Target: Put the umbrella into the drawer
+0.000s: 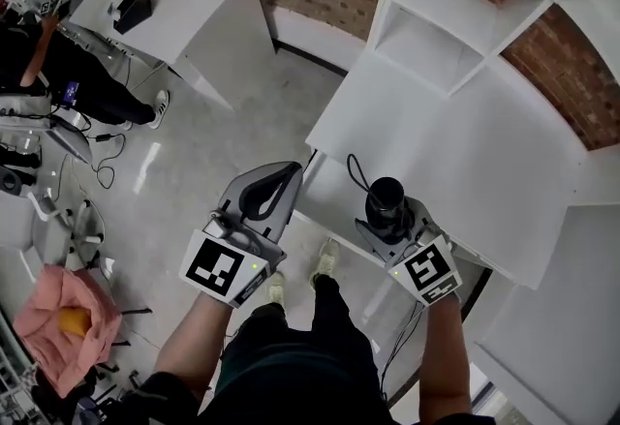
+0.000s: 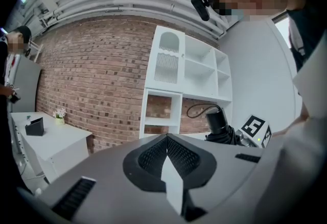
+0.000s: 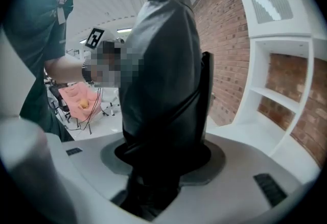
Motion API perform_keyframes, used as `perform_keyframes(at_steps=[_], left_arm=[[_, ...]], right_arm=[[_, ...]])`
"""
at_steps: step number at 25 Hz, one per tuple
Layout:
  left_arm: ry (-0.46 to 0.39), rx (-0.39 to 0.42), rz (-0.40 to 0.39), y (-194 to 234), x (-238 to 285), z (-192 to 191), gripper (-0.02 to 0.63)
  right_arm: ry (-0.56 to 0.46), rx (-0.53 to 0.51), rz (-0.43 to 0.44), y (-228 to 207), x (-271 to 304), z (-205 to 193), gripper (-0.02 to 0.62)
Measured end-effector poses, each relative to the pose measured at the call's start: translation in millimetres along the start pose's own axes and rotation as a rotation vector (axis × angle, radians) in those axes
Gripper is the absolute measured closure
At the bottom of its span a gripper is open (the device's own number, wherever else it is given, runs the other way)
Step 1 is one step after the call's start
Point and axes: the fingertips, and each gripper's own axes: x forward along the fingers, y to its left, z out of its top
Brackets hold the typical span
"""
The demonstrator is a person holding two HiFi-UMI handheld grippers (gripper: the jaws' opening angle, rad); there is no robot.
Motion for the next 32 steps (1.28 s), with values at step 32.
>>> perform_keyframes(at_steps=[32], left_arm=[[0.122,-0.118,0.134,74.7,47.5,-151.3,0.600]], right_arm=[[0.494,-0.163,0.381,27.6,156.0,-234.8,0.394]])
